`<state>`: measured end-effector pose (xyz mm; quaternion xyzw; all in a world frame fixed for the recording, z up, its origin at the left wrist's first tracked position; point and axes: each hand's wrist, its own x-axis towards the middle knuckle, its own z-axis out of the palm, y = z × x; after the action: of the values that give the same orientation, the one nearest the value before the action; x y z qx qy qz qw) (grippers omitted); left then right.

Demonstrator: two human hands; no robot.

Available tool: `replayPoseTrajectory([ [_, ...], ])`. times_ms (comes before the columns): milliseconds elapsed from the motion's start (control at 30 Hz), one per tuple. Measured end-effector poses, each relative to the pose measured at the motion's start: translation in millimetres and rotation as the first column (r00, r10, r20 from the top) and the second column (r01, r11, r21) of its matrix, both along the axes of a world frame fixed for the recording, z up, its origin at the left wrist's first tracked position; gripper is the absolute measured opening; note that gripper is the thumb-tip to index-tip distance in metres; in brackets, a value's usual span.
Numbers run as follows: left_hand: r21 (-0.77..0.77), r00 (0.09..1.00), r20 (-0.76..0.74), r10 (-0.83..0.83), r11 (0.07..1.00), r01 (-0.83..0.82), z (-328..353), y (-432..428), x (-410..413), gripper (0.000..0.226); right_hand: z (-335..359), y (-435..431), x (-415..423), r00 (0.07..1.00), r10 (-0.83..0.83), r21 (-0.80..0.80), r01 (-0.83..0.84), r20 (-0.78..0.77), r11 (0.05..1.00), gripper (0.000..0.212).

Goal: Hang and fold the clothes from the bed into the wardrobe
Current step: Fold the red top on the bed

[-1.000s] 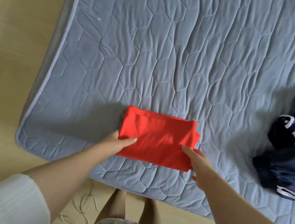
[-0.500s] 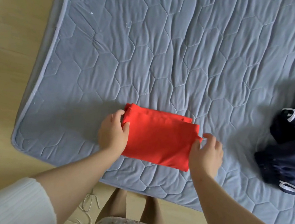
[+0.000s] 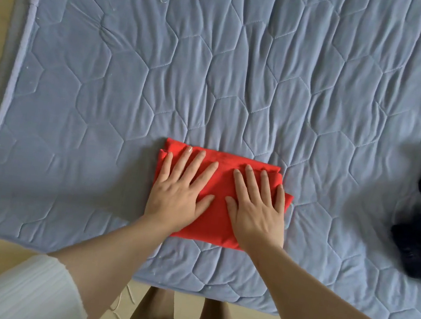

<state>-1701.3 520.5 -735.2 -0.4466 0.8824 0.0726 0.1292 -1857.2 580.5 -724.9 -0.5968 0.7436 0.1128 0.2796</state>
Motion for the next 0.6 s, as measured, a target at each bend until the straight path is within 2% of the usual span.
replayPoseTrajectory([
  [133,-0.013,0.995,-0.024,0.100,0.995,-0.101,-18,-12,0,0.066,-22,-9,-5,1.000,-0.023,-0.020,0.023,-0.004,1.000,0.059],
  [400,-0.104,0.985,-0.155,0.079,0.990,-0.095,-47,-24,1,0.066,-47,-16,-6,0.997,-0.029,-0.229,0.013,-0.068,0.973,0.058],
  [600,-0.031,0.989,-0.130,0.073,0.997,-0.078,-46,-19,7,0.065,-45,-10,-2,0.999,-0.045,-0.040,0.044,-0.016,0.998,0.061],
])
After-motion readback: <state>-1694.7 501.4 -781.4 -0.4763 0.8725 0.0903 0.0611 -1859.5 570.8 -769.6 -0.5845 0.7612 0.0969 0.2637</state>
